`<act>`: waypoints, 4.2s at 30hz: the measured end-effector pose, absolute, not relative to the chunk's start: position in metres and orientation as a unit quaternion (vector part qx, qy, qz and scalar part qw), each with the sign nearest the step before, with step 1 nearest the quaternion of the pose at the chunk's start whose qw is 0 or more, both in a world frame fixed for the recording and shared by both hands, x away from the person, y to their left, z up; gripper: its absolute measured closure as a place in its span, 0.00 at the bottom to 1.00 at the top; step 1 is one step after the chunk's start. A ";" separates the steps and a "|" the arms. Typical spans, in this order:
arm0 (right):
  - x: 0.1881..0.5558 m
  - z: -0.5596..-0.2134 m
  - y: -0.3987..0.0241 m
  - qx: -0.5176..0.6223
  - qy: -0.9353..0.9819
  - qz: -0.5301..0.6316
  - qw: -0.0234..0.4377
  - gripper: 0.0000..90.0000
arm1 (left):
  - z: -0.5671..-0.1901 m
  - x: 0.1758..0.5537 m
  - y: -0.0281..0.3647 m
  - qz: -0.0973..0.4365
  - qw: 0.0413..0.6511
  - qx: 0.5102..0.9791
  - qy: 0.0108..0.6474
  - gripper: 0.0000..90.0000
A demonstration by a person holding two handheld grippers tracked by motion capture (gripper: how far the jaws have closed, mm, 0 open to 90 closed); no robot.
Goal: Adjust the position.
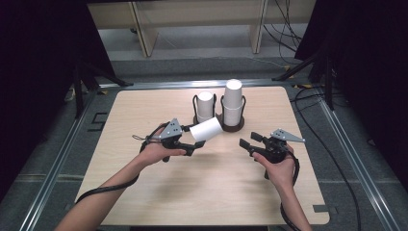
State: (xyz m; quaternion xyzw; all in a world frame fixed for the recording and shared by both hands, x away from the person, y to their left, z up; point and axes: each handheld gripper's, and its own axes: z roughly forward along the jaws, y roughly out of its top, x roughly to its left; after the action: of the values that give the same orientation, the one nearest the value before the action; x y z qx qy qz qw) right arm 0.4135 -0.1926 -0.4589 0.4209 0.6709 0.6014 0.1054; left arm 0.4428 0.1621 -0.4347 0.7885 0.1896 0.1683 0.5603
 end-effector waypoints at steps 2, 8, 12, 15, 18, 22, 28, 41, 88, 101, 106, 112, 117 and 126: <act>0.417 -0.462 -0.193 0.401 0.683 0.600 0.110 0.33 | -0.435 0.445 0.162 0.166 0.557 0.793 0.183 0.30; 0.417 -0.464 -0.192 0.376 0.714 0.583 0.095 0.32 | -0.432 0.446 0.159 0.163 0.534 0.812 0.170 0.30; 0.417 -0.464 -0.191 0.356 0.730 0.576 0.094 0.32 | -0.428 0.444 0.156 0.163 0.517 0.826 0.155 0.30; 0.416 -0.464 -0.189 0.344 0.738 0.573 0.095 0.31 | -0.425 0.440 0.155 0.162 0.497 0.841 0.140 0.30; 0.413 -0.464 -0.189 0.331 0.761 0.549 0.098 0.31 | -0.420 0.438 0.153 0.157 0.479 0.854 0.127 0.30; 0.413 -0.466 -0.187 0.308 0.776 0.543 0.087 0.30 | -0.415 0.438 0.150 0.157 0.459 0.869 0.100 0.30; 0.412 -0.466 -0.180 0.270 0.806 0.522 0.063 0.31 | -0.414 0.438 0.147 0.146 0.429 0.888 0.073 0.30; 0.414 -0.461 -0.169 0.227 0.836 0.498 0.046 0.31 | -0.405 0.435 0.141 0.132 0.360 0.923 0.035 0.30; 0.413 -0.448 -0.150 0.162 0.876 0.453 0.034 0.30 | -0.398 0.431 0.112 0.105 0.266 0.958 -0.031 0.31; 0.415 -0.442 -0.139 0.144 0.882 0.446 0.043 0.28 | -0.397 0.431 0.105 0.092 0.237 0.967 -0.031 0.31; 0.415 -0.442 -0.135 0.141 0.883 0.445 0.045 0.28 | -0.396 0.430 0.103 0.091 0.226 0.969 -0.037 0.31; 0.416 -0.441 -0.131 0.136 0.884 0.445 0.046 0.28 | -0.394 0.430 0.100 0.089 0.215 0.972 -0.043 0.31; 0.416 -0.439 -0.130 0.133 0.886 0.442 0.046 0.28 | -0.392 0.429 0.098 0.086 0.209 0.973 -0.041 0.31; 0.415 -0.441 -0.124 0.127 0.889 0.438 0.044 0.28 | -0.392 0.429 0.095 0.083 0.195 0.976 -0.047 0.31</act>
State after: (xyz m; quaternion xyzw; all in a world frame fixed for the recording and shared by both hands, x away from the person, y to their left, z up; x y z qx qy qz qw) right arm 0.4151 -0.1236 -0.4414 0.1270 0.8887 0.4384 0.0438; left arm 0.4286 0.0953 -0.3921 0.9761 -0.0475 0.0833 0.1951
